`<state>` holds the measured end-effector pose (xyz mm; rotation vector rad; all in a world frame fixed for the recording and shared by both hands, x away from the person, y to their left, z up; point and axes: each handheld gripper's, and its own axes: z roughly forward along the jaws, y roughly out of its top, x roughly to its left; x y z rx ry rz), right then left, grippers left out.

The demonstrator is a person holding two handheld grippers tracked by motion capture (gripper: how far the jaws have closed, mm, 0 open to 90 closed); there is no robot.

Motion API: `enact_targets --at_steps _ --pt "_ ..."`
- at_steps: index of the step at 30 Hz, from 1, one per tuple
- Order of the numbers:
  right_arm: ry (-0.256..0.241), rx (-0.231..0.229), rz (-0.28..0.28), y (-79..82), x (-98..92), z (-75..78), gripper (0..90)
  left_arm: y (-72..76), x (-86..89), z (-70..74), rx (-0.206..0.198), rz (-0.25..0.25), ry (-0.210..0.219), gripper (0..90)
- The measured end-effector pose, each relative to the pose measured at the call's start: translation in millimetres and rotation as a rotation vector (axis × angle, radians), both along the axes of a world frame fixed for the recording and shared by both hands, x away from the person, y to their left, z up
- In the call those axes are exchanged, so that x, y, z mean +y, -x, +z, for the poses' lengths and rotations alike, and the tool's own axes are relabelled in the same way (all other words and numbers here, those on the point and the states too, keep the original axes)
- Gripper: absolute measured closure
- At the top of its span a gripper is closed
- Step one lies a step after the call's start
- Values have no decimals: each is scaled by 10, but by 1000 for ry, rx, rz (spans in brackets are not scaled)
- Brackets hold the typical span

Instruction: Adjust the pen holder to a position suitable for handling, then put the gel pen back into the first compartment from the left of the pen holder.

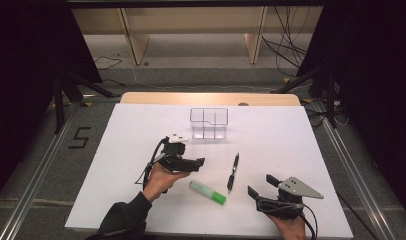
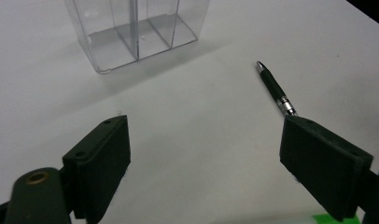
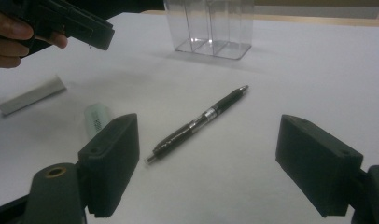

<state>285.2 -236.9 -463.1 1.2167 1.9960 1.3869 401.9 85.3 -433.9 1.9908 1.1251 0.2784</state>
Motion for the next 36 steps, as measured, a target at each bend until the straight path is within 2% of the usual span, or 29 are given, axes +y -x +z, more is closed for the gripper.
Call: enact_targets --at_steps 9,13,20,27,36 --pt "4 -5 -7 3 -3 6 224 67 -205 -42 -2 -26 -13 159" --pt "6 -2 -10 1 -7 3 224 78 -321 -76 34 -53 9 160" --pt "9 -13 -15 31 -27 22 224 97 -578 -117 41 -82 -15 167" --pt "8 -17 -25 44 -63 36 224 82 -839 -124 32 -100 -31 219" --pt "5 -19 -29 77 -69 42 225 -43 -1061 -269 61 -92 -62 313"
